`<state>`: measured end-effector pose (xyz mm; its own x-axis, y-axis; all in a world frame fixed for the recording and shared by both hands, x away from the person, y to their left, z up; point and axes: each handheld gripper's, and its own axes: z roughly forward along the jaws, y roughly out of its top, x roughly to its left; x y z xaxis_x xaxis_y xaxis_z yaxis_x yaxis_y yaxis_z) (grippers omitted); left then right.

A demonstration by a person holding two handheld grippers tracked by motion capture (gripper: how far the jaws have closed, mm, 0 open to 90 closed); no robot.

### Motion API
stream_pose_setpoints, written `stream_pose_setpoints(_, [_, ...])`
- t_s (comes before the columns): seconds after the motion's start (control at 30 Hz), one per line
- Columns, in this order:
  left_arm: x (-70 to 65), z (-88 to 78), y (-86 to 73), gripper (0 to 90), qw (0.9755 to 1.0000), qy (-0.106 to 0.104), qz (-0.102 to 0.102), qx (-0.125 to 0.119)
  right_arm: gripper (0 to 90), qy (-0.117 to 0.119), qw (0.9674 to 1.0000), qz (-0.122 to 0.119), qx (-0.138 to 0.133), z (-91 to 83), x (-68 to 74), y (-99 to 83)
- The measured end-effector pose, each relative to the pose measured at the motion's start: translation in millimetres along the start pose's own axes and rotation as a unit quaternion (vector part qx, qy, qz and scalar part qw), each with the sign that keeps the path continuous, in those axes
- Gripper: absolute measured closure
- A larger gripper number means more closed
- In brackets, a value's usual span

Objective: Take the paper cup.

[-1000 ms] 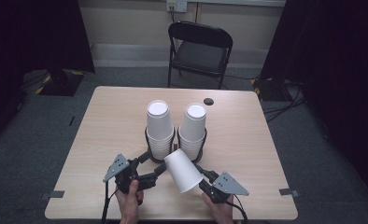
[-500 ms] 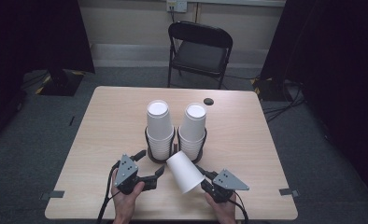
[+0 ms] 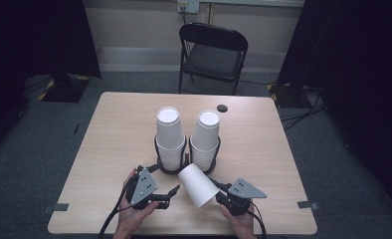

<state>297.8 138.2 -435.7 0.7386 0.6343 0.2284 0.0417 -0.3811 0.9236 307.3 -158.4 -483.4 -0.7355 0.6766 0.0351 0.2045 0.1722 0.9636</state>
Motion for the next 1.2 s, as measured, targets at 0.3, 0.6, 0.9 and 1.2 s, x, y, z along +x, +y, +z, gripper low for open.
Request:
stream_pose_setpoints(0.3, [-10.8, 4.4, -1.8, 15.8, 0.9966, -0.005, 0.075, 0.033, 85.9, 0.019, 0.9993, -0.003, 0.033, 1.8, -4.2, 6.9])
stream_pose_setpoints(0.6, [-21.4, 10.5, -2.3, 15.8, 0.9874, -0.009, 0.144, 0.064, 85.8, 0.039, 0.9968, -0.003, 0.07, 5.5, -7.6, 13.5])
stream_pose_setpoints(0.9, [-31.0, 17.5, -5.5, 15.8, 0.9797, -0.01, 0.183, 0.08, 85.9, 0.072, 0.9905, -0.015, 0.116, 9.8, -9.2, 27.1])
stream_pose_setpoints(1.2, [-40.5, 21.1, -6.3, 15.5, 0.9699, -0.013, 0.222, 0.1, 86.0, 0.083, 0.9822, -0.031, 0.165, 17.0, -9.4, 35.7])
